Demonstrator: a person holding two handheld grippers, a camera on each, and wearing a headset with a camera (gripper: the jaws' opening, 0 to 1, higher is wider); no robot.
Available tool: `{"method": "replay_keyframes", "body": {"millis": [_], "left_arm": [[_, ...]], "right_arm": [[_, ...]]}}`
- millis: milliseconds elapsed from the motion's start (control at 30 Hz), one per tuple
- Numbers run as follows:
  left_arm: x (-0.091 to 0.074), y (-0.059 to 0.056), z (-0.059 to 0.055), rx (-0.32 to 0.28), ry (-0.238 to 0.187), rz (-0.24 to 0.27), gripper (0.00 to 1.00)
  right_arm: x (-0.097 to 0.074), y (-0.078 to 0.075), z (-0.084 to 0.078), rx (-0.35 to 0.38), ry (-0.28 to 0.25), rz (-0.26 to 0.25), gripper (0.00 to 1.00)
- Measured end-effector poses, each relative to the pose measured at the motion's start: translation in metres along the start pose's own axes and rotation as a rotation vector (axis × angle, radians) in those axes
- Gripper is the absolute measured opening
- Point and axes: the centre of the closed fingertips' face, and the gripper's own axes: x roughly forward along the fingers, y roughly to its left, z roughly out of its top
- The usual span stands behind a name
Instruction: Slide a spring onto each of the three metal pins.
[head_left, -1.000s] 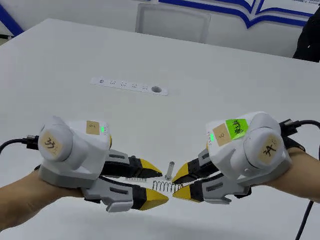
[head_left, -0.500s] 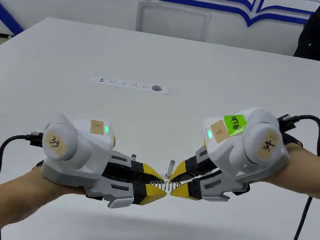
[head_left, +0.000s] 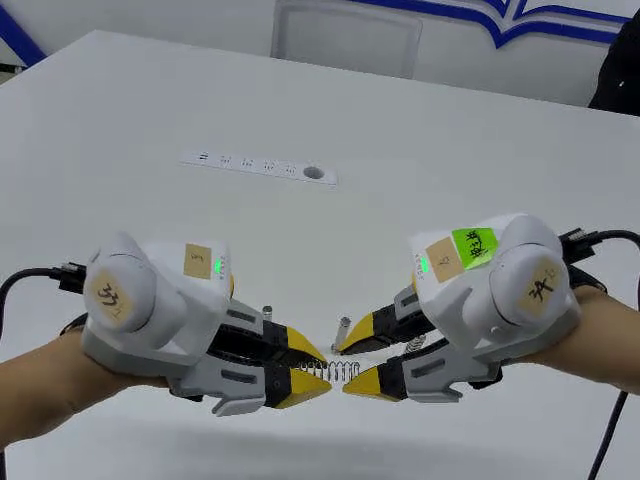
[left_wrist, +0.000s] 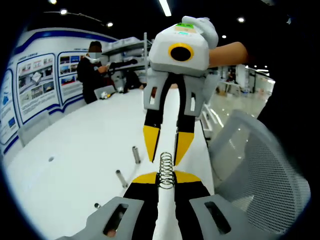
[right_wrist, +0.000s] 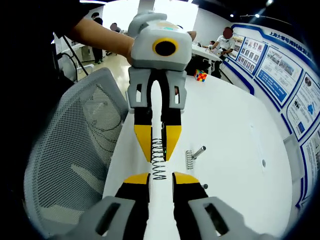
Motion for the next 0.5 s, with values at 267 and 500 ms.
{"method": "replay_keyframes", "body": {"millis": [267,500], "left_arm": [[-0.005,0.0,0.004,-0.009,-0.017,-0.001,0.1],[-0.008,0.002,0.012,-0.015,-0.052,0.008,0.1]], "right_arm": [[-0.002,-0.003,0.007,0.066,-0.095,0.005,0.16],[-0.001,-0.002,0.008,0.073,-0.097,0.02,0.12]]}}
